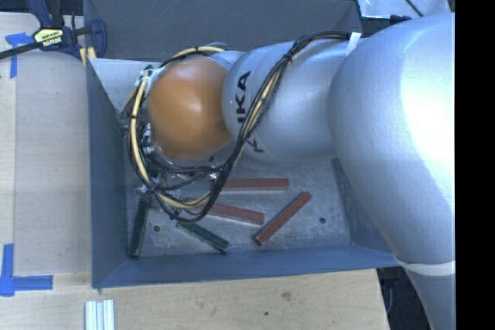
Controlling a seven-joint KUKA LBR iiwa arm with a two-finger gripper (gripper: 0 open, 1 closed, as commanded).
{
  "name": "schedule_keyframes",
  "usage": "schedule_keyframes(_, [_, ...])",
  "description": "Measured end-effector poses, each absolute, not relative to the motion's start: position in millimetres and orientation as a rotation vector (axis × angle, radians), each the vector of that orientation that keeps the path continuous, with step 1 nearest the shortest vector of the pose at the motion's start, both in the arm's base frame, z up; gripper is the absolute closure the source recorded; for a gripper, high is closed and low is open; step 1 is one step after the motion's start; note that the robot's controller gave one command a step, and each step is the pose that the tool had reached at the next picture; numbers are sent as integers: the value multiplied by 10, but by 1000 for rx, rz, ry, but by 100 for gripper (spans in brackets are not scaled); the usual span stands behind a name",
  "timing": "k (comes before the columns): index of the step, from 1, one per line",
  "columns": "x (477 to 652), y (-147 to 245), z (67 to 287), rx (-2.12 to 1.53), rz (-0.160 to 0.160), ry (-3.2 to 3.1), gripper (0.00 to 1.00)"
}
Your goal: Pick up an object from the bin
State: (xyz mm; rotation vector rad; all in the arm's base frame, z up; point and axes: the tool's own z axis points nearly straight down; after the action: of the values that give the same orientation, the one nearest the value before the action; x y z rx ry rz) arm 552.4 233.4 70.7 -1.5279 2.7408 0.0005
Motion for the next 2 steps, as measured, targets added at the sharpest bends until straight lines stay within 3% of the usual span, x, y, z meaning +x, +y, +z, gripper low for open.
schedule_keyframes(1, [5673,2329,707,-1525,0,2741,100])
schedule_keyframes(2, [5615,2305,702,-1546,0,2734,0])
